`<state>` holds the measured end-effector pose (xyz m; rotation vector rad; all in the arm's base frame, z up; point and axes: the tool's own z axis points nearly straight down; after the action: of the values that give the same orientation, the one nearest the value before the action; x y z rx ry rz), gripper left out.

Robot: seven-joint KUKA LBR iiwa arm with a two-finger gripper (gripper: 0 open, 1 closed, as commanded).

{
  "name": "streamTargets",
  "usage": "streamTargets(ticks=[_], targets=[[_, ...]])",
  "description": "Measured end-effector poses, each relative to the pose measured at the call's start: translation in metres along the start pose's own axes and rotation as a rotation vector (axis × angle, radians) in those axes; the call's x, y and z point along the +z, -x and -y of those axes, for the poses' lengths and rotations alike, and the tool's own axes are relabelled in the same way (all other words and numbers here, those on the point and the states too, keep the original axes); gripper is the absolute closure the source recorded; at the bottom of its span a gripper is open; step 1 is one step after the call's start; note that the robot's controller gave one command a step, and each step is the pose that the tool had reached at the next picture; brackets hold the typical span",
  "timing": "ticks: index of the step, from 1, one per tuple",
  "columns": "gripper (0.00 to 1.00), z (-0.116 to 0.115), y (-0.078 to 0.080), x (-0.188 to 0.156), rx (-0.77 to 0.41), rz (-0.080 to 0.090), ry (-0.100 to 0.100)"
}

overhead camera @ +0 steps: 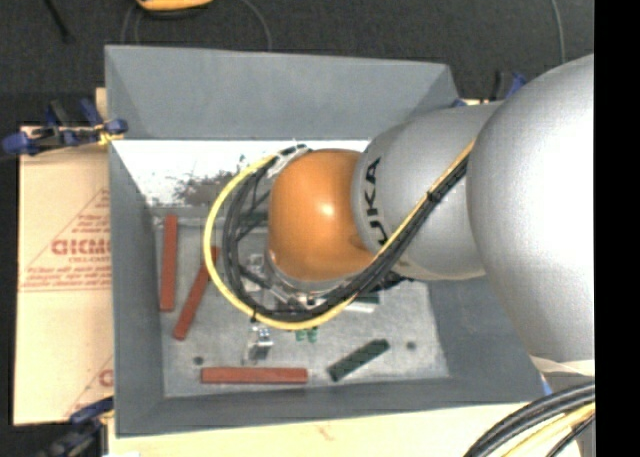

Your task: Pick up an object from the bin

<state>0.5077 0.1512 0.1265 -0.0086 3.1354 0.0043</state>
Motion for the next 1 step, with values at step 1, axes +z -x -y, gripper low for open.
streamTargets(ticks=[1], targets=[[0.0,-0.0217,-0.0252,0.0047,0.007,-0.009,-0.003]])
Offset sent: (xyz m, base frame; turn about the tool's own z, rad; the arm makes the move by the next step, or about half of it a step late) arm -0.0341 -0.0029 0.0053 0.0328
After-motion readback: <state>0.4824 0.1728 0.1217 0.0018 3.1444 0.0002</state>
